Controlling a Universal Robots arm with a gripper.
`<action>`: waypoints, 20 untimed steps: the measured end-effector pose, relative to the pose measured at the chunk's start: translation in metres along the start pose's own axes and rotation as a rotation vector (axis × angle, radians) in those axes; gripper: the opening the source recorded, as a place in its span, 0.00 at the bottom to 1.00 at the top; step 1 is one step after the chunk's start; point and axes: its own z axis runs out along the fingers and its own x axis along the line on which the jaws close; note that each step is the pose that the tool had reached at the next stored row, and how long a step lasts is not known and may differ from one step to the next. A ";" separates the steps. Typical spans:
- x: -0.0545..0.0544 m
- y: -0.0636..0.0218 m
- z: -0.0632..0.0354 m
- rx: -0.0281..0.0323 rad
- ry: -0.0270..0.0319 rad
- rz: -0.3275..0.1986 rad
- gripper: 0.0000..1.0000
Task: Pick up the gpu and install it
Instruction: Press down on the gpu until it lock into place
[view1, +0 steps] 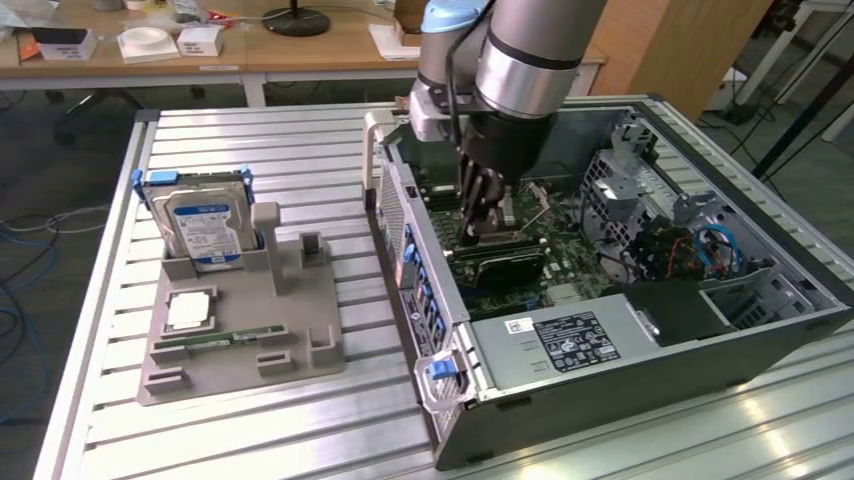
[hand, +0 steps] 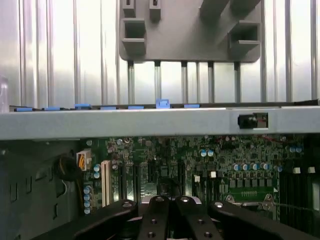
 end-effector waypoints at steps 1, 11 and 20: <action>0.000 0.0024 0.0002 0.0000 0.0006 0.000 0.11; 0.001 0.0276 0.0023 -0.0004 0.0116 0.001 0.11; 0.002 0.0354 0.0036 -0.0003 0.0182 0.001 0.11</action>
